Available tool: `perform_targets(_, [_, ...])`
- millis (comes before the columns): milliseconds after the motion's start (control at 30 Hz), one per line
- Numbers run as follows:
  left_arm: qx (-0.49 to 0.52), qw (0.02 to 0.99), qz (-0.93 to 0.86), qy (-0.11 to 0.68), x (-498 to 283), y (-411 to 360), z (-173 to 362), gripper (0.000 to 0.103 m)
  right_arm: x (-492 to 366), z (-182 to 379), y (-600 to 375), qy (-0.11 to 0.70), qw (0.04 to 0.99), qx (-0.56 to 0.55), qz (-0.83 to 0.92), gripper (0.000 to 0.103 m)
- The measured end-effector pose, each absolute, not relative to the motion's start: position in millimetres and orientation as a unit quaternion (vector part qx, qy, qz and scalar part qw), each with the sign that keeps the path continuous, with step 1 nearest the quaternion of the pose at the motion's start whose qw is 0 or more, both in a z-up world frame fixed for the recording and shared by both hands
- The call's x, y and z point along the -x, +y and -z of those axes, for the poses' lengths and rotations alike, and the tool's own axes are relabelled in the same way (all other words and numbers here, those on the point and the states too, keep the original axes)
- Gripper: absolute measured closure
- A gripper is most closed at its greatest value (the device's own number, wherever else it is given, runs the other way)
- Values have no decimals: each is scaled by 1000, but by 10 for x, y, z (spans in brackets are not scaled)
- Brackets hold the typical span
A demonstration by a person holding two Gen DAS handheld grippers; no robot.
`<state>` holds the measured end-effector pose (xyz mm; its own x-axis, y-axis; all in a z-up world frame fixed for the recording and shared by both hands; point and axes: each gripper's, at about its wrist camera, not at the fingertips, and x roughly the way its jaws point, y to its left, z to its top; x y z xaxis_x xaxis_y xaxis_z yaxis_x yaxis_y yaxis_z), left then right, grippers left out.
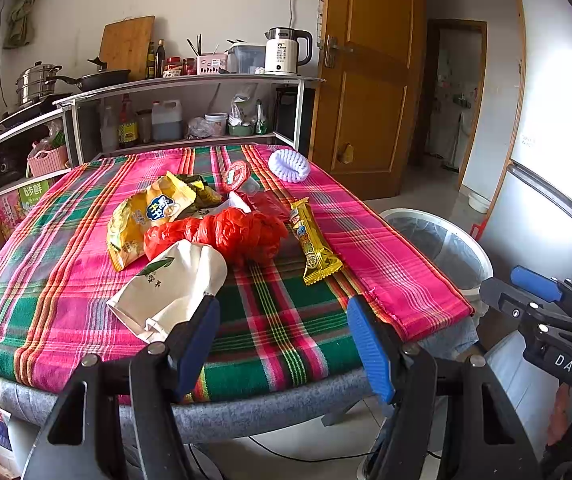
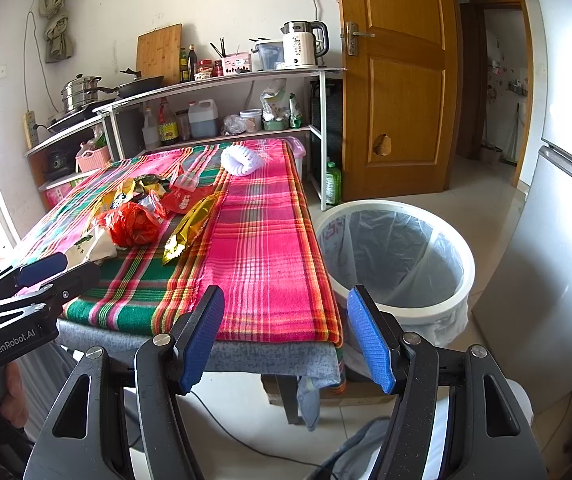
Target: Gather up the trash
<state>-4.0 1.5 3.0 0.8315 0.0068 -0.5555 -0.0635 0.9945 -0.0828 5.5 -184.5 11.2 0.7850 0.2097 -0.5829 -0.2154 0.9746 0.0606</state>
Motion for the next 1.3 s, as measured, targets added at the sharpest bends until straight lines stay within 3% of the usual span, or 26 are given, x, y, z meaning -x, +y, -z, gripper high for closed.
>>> perform_targets(1300, [47, 956, -18, 288, 49, -16, -36, 35, -53, -109, -1846, 309, 945, 5, -112, 38])
